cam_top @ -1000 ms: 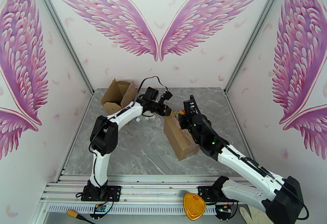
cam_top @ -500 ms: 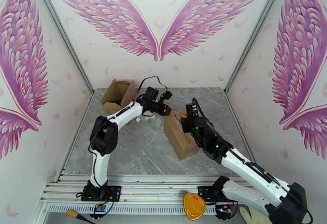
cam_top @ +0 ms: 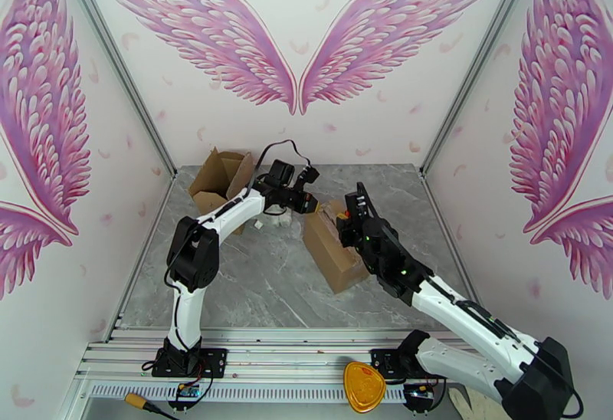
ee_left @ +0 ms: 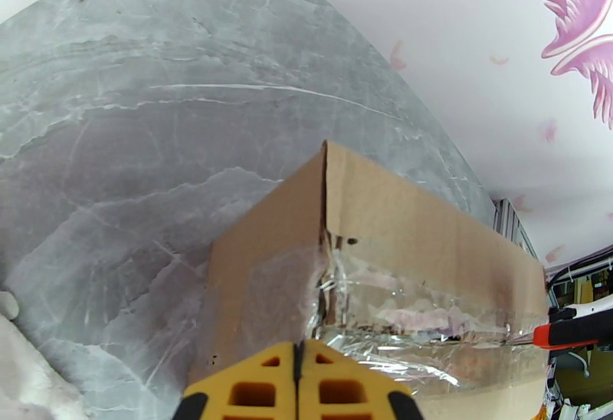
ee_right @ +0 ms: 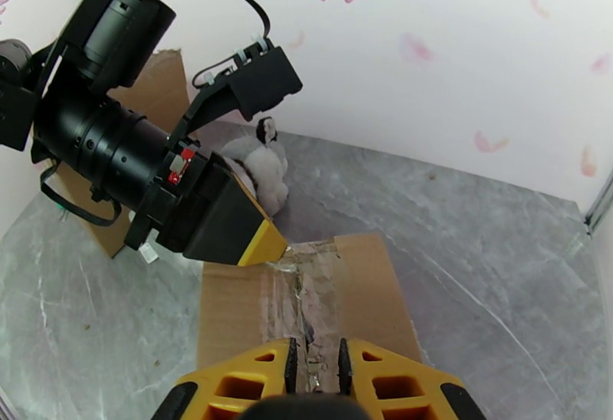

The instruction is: Unpack the express box

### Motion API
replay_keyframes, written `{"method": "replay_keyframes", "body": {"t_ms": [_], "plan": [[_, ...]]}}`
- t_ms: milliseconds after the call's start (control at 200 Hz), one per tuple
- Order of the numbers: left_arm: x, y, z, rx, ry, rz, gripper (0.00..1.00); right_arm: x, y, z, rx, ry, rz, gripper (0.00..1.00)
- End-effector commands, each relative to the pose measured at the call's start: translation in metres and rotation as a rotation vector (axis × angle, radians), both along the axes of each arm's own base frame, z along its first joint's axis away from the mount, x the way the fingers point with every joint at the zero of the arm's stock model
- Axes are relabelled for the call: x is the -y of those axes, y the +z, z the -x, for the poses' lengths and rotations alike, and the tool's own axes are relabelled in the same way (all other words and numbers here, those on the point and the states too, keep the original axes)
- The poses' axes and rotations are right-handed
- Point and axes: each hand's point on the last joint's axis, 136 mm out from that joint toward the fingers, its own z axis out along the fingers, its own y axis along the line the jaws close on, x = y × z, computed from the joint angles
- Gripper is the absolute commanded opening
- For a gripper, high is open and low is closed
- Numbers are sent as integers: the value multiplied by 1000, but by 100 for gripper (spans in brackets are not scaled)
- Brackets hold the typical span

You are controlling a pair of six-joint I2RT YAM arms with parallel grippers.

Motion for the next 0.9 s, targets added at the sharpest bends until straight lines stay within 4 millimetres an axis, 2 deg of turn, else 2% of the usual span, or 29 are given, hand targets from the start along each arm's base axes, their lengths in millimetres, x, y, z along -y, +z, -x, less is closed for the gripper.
{"method": "replay_keyframes", "body": {"t_ms": [0,140,245,435,575,675,790,895], "plan": [[-50,22,-51,126,198,-88,0,-13,9,-2,29,51,43,0],[-54,25,-55,136,200,-90,0,-22,10,-14,42,64,74,0],[-57,15,-57,119,203,-106,0,-24,9,-16,37,67,78,0],[-64,-3,-60,89,228,-116,0,-21,7,-12,16,60,70,0],[-66,-7,-61,80,234,-112,0,-15,10,-8,22,43,43,0],[-68,-9,-62,79,237,-114,0,-13,0,-7,-8,34,52,0],[-69,-10,-63,77,243,-112,0,-12,9,-1,-3,43,25,0],[-70,-12,-65,71,248,-105,0,-7,-6,1,-25,26,46,0]]}}
